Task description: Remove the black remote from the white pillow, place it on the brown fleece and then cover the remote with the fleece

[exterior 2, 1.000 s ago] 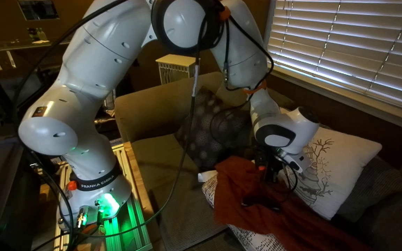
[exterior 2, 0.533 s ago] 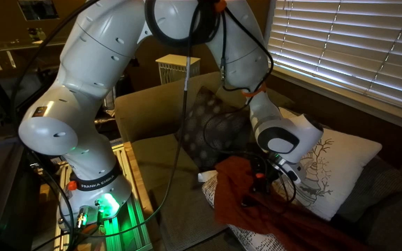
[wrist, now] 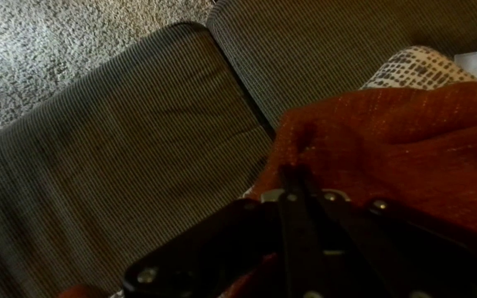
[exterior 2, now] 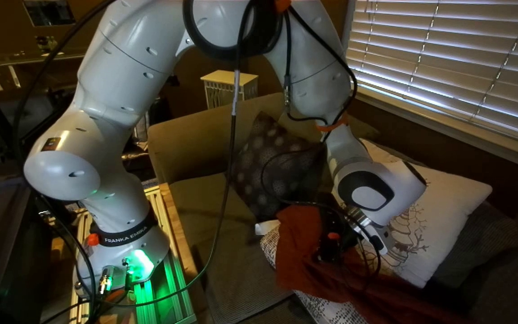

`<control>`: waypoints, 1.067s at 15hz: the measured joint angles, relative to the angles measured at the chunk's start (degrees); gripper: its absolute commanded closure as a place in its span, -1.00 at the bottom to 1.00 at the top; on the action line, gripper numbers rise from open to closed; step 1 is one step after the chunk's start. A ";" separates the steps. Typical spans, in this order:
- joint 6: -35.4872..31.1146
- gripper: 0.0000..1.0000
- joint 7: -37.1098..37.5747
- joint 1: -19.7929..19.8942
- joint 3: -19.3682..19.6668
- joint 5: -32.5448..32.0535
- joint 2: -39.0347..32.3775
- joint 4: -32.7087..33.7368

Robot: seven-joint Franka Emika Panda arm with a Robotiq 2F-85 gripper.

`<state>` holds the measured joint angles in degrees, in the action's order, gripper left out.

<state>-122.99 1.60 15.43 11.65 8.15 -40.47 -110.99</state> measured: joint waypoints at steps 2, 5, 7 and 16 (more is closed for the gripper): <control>0.81 0.41 0.50 0.00 0.37 -0.15 -0.15 0.36; 0.86 0.03 2.19 -0.01 0.65 -0.15 -0.28 0.97; 0.75 -0.25 3.08 -0.02 0.81 -0.15 -0.28 1.49; -16.14 -1.00 -0.75 -2.32 0.67 -3.92 6.61 -4.12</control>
<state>-139.13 0.85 13.11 12.32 4.23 -33.85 -115.11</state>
